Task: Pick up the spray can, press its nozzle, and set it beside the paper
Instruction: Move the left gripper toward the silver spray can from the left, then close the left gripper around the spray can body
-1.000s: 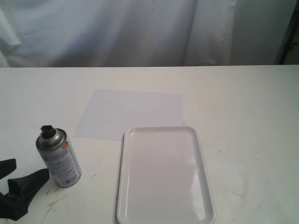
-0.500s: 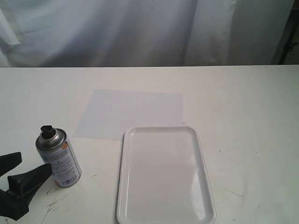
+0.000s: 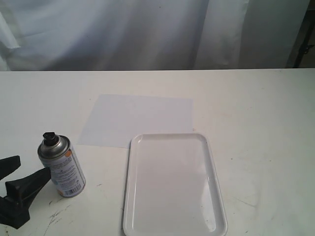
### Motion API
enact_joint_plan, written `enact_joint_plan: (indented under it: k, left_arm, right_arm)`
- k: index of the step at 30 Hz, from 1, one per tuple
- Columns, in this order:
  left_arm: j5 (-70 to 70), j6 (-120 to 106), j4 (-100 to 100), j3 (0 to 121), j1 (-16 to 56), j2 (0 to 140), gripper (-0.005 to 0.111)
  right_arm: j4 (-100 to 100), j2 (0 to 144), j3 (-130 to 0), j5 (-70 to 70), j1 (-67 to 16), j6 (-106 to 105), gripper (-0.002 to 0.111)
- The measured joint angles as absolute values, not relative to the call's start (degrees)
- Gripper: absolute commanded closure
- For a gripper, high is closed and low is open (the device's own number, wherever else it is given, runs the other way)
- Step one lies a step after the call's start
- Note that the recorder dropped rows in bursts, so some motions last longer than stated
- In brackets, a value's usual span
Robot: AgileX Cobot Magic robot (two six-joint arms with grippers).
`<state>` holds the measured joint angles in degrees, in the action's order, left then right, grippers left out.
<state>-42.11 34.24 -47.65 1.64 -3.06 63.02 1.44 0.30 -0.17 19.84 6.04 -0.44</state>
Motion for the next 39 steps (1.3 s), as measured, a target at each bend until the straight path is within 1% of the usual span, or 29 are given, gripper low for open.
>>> enact_joint_plan:
  k: [5,11,17,19,27,30,35,39]
  left_arm:
    - [-45.34,32.20,-47.33,1.64,-3.06,65.92,0.037]
    - [-50.59,27.71,-45.60,1.64,-3.06,73.55,0.036]
    - [-54.85,27.00,-41.65,1.74,-3.06,79.73,0.023]
    - [-55.29,27.00,-39.57,1.74,-3.06,80.45,0.021]
    - [-55.53,27.00,-35.83,1.97,-3.06,80.70,0.021]
    - [-52.25,26.91,-37.80,3.92,-3.06,80.70,0.021]
    - [-51.44,26.91,-41.88,5.37,-3.06,80.83,0.021]
    - [-52.50,25.75,-42.76,7.11,-3.06,85.41,0.021]
  right_arm:
    - [1.44,0.30,-0.17,19.84,6.04,-0.44,0.108]
    - [1.44,0.30,-0.17,19.84,6.04,-0.44,0.108]
    - [1.44,0.30,-0.17,19.84,6.04,-0.44,0.108]
    - [1.44,0.30,-0.17,19.84,6.04,-0.44,0.108]
    - [1.44,0.30,-0.17,19.84,6.04,-0.44,0.108]
    - [1.44,0.30,-0.17,19.84,6.04,-0.44,0.108]
    - [1.44,0.30,-0.17,19.84,6.04,-0.44,0.108]
    - [1.44,0.30,-0.17,19.84,6.04,-0.44,0.108]
